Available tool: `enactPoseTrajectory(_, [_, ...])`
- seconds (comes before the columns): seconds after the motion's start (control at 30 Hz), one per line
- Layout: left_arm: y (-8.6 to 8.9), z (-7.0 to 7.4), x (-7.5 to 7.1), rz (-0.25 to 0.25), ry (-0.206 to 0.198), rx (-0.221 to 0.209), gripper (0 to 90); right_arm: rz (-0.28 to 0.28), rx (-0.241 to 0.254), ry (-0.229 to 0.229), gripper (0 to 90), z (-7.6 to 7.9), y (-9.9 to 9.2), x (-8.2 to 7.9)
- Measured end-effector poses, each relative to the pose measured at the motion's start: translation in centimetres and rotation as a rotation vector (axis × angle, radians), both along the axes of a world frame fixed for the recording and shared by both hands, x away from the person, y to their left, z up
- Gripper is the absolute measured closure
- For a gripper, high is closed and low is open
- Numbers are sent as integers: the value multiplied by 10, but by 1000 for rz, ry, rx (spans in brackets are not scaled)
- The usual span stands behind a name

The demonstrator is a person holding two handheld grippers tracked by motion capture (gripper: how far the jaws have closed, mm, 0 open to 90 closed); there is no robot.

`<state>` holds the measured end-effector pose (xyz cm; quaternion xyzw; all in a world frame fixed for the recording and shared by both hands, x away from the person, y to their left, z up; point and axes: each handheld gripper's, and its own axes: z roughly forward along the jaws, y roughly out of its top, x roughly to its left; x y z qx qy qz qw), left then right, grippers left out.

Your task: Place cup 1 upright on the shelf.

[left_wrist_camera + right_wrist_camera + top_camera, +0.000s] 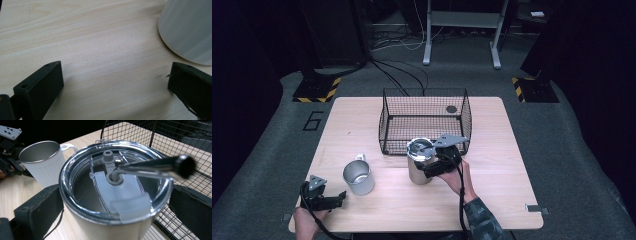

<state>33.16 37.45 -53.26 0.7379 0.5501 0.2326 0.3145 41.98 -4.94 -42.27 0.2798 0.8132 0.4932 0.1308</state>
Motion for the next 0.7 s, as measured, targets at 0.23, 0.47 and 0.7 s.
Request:
enactPoseTrajectory(0.23, [0, 0, 0, 0, 0, 0, 0, 5, 28, -11, 0, -5, 6, 4])
enactPoseTrajectory(0.47, [0, 0, 0, 0, 0, 0, 1, 12, 45, -18, 0, -9, 9, 7])
enactPoseTrajectory(0.7, [0, 0, 0, 2, -4, -1, 1, 4, 64, -18, 0, -12, 13, 9])
